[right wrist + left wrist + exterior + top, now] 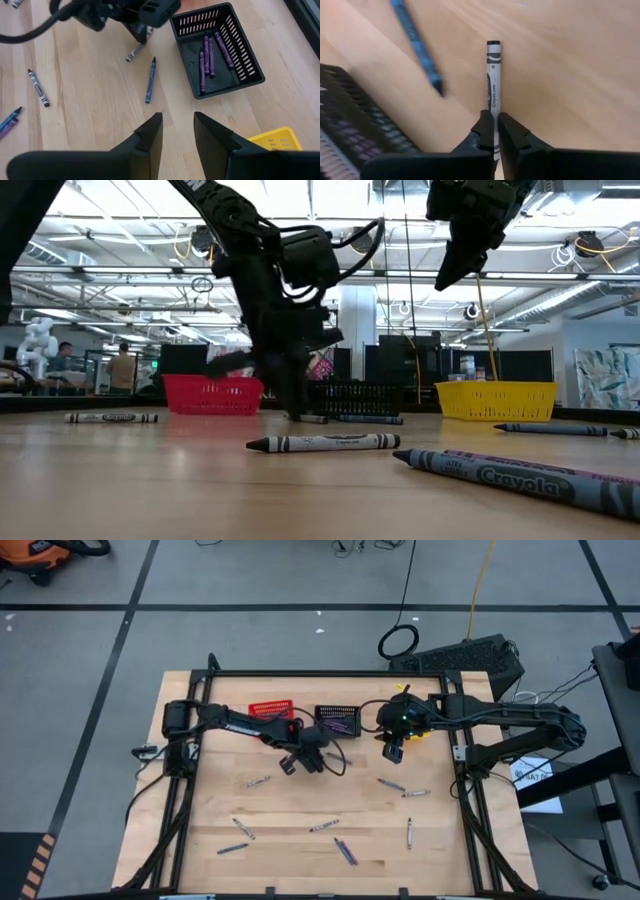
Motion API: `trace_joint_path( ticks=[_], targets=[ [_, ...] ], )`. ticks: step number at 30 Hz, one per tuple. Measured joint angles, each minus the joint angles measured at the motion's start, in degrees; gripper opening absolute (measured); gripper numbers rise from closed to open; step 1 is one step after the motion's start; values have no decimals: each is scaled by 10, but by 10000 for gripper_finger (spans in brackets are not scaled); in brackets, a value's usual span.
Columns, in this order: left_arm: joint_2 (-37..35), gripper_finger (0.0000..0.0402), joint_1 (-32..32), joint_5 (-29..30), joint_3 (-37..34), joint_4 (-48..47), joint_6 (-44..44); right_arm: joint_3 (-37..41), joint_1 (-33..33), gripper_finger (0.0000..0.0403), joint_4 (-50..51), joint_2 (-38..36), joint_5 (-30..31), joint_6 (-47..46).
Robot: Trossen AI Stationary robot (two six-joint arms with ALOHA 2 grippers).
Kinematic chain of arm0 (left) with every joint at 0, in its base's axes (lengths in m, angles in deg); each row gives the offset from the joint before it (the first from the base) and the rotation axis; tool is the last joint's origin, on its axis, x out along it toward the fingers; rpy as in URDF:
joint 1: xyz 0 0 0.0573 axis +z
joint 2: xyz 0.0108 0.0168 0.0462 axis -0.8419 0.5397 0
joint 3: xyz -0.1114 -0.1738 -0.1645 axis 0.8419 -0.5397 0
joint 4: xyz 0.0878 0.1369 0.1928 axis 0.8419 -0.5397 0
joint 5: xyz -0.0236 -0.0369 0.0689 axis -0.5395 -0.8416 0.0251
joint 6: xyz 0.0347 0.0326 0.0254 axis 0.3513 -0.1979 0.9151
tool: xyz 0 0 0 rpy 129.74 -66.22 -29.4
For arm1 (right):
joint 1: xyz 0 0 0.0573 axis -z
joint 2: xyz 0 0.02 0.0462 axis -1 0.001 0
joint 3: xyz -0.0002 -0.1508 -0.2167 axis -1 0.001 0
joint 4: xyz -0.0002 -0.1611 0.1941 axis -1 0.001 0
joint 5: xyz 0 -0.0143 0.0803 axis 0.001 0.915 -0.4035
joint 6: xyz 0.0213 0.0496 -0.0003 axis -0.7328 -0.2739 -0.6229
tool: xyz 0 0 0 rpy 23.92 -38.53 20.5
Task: Sort crayons
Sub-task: Put the black crayon into the yellow bin
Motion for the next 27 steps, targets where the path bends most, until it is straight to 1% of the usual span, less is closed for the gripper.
trace_joint_path(
  ticks=[3, 8, 13, 16, 23, 25, 27],
  targets=[
    [-28, 2, -1, -8, 1, -16, -21, 0, 0, 98, 0, 0, 0, 0],
    [-83, 2, 10, -14, 4, 0, -67, 0, 0, 98, -3, 0, 2, -9],
    [-126, 2, 32, -69, 4, 22, -128, 0, -5, 98, -3, 0, -15, -30],
    [-143, 1, 46, -96, 5, 32, -151, 0, -22, 98, -3, 0, -32, -30],
    [-157, 1, 64, -151, 5, 96, -177, 0, -74, 98, -18, 0, -30, -37],
    [-157, 0, 67, -166, 5, 110, -177, 0, -91, 98, -40, 0, -19, -42],
    [-157, 0, 67, -178, 5, 132, -178, 0, -109, 98, -59, 0, 8, -42]
  ],
)
